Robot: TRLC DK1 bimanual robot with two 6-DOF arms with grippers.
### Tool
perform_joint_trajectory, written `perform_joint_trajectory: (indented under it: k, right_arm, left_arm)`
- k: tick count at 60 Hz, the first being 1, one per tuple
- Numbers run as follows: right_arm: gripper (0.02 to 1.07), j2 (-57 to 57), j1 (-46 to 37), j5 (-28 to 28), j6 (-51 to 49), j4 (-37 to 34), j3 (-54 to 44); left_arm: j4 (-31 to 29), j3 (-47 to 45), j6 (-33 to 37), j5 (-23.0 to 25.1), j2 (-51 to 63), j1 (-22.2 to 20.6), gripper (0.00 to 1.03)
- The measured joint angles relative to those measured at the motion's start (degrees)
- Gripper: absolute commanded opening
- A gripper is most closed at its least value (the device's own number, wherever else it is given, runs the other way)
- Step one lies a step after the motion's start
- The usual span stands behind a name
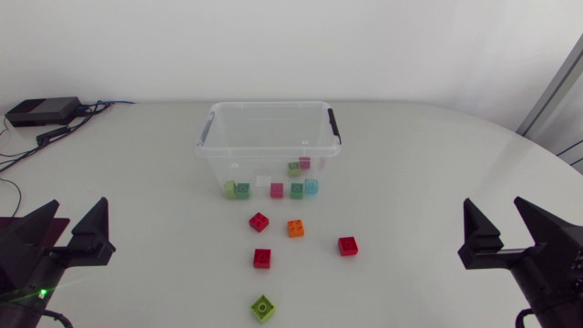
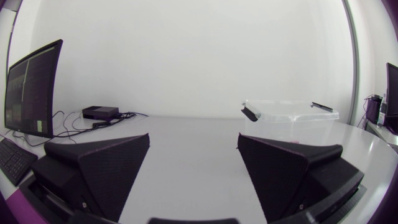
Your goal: Pick up the duplo bricks and place them in the container
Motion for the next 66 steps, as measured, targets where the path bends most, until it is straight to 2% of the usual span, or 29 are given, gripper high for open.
perform_joint_trajectory:
  k: [39, 46, 52, 59, 66]
  right_arm:
    - [1.03, 0.0, 0.7, 0.0, 0.0, 0.04, 0.0]
    - [1.03, 0.0, 1.05, 0.02, 0.0, 0.07, 0.24]
    - [1.03, 0.31, 1.88, 0.0, 0.0, 0.07, 1.6]
    - [1.03, 6.82, 2.62, 0.02, 0.0, 1.44, 6.32]
    - [1.03, 17.25, 4.07, 0.04, 0.72, 1.53, 11.82]
  left_arm:
    - [-0.44, 0.66, 0.02, 0.0, 0.0, -0.81, 0.99]
    - [-1.86, 5.25, 0.02, 0.0, 2.14, -0.85, 0.99]
    - [-4.33, 11.96, 0.0, 0.0, 8.41, -2.25, 0.99]
    - [-8.92, 21.31, -0.04, -0.02, 17.55, -6.38, 0.99]
    - [-16.06, 28.72, -0.42, -0.09, 27.15, -10.95, 0.97]
